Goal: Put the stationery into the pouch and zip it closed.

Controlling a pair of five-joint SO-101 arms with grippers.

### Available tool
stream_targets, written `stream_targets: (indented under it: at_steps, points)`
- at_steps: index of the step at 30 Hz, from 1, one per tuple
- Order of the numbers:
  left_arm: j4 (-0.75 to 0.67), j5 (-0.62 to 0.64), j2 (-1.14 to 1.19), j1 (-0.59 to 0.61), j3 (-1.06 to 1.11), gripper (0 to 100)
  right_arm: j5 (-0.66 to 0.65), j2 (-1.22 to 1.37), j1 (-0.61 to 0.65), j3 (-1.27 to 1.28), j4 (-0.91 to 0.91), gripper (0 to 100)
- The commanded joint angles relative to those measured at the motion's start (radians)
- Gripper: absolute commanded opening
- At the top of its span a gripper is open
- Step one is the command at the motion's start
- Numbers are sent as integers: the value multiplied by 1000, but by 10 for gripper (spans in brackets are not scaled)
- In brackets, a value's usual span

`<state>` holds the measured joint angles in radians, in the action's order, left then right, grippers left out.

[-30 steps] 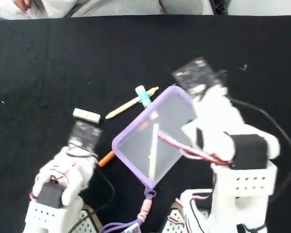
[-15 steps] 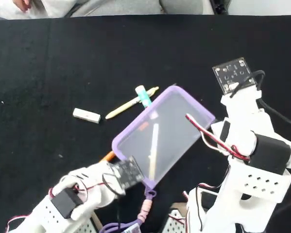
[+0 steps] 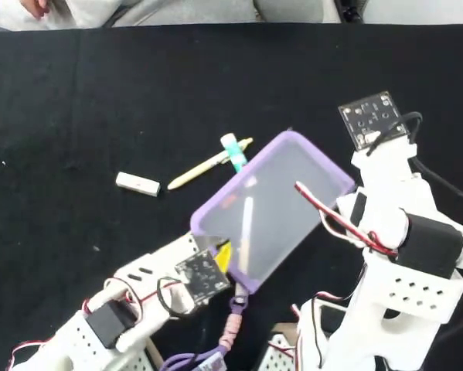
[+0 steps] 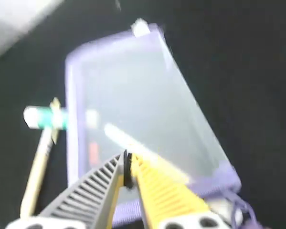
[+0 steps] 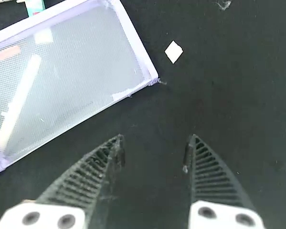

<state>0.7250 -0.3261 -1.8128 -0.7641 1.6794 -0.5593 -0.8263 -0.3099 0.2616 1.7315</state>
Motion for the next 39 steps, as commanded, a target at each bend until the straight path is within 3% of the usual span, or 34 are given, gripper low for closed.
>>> stream_targets:
  at_steps: [1, 8, 11, 16, 21, 25, 30, 34, 39]
  points:
    - [-106, 17, -2, 5, 19, 30, -8, -12, -12, -50, 0, 208]
    - [64, 15, -2, 8, 10, 37, -11, -16, -14, -50, 0, 208]
    - [138, -8, -2, 74, -38, 131, -11, -12, -14, -50, 2, 208]
    - [304, 121, -2, 229, -259, 260, -9, -18, -15, -56, 6, 208]
    - [445, -15, 0, 151, -351, 260, -8, -12, -15, -119, 18, 208]
    - [410, -55, 72, 186, -325, 260, -8, -12, -17, -145, 31, 209]
    - [359, -83, 394, 254, -478, 260, -2, -10, -12, -148, 31, 210]
    - [358, -244, 666, 147, -575, 261, -3, -10, -15, -150, 31, 210]
    - [290, -328, 893, 45, -581, 260, -6, -10, -17, -142, 32, 210]
